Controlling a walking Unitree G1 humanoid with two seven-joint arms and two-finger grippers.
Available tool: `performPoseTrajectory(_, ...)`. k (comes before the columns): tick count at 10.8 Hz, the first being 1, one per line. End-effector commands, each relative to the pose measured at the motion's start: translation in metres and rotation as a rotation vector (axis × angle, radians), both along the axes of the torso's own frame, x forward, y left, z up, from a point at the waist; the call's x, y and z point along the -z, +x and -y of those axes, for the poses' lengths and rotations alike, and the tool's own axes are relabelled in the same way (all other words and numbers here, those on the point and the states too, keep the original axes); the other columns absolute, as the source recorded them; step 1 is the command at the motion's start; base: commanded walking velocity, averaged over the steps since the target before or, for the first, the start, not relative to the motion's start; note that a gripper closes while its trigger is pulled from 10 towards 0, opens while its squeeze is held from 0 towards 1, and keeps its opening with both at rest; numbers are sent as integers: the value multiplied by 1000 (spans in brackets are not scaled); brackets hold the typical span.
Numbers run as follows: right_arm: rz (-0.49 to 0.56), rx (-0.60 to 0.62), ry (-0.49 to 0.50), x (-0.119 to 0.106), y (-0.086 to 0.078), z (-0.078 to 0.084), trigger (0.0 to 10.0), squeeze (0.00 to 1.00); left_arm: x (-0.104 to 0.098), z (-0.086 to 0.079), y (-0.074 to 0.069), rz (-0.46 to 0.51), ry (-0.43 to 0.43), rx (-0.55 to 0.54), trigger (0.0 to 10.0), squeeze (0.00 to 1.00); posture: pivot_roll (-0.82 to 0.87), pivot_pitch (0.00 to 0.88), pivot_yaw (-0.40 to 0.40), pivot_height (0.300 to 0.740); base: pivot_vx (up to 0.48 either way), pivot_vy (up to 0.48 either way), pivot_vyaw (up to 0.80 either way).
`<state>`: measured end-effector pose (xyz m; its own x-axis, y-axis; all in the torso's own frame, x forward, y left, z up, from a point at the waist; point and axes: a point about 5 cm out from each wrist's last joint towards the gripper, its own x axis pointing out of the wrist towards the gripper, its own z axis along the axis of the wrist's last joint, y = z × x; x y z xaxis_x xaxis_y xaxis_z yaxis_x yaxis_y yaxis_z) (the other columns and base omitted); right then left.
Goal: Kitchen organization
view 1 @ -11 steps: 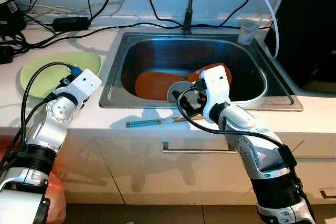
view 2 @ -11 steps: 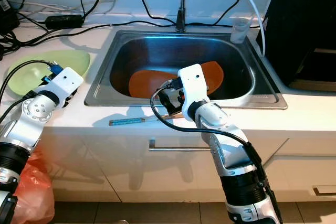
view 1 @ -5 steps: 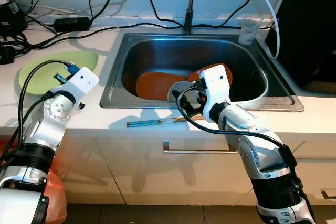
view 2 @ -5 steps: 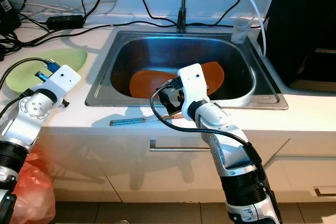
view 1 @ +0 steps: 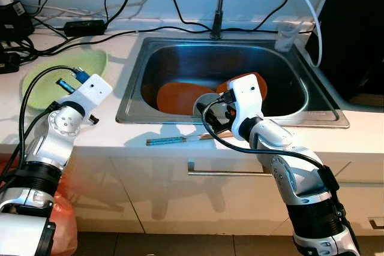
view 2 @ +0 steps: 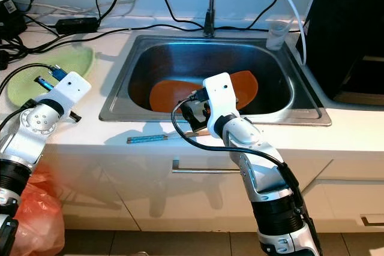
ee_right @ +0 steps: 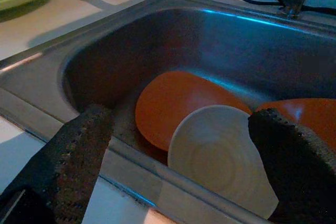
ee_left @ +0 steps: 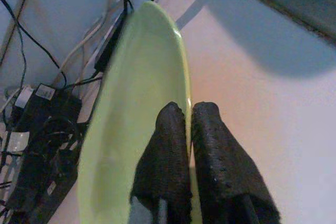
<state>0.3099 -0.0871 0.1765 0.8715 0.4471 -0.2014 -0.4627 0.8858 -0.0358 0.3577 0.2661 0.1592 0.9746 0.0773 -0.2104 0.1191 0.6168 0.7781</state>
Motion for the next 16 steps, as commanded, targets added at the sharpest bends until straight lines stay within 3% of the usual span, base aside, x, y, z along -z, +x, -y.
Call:
performPoseTrajectory(1, 0, 6, -4, -1, 0, 1, 10000, 0, 43, -2, -14, -173, 3, -18, 0, 0, 83, 19, -8, 740, 0, 0, 0)
performPoseTrajectory(5, 0, 8, -5, -1, 0, 2, 10000, 0, 35, 2, -11, -114, 17, 3, 0, 0, 84, 18, -8, 740, 0, 0, 0)
performPoseTrajectory(8, 2, 11, -4, -1, 1, 2, 10000, 0, 21, 33, -4, 45, 31, 100, 0, 0, 86, 16, -6, 740, 0, 0, 0)
performPoseTrajectory(11, 20, 31, -2, -5, 5, 6, 10000, 0, 6, 78, -4, 229, 30, 227, 0, 0, 75, 7, 0, 740, 0, 0, 0)
performPoseTrajectory(12, 19, 29, -3, -5, 5, 7, 10000, 0, 0, 88, -3, 285, 67, 258, 0, 0, 72, 4, 2, 740, 0, 0, 0)
performPoseTrajectory(13, 19, 29, -3, -5, 5, 7, 10000, 0, -1, 89, -3, 293, 73, 260, 0, 0, 72, 2, 3, 740, 0, 0, 0)
performPoseTrajectory(14, 24, 9, 11, -6, 5, 4, 10000, 0, -12, 94, -2, 369, 110, 271, 0, 0, 77, 0, 5, 740, 0, 0, 0)
performPoseTrajectory(16, 49, -117, 100, -17, -4, -12, 10000, 0, -19, 103, -5, 425, 104, 300, 0, 0, 81, 0, 7, 740, 0, 0, 0)
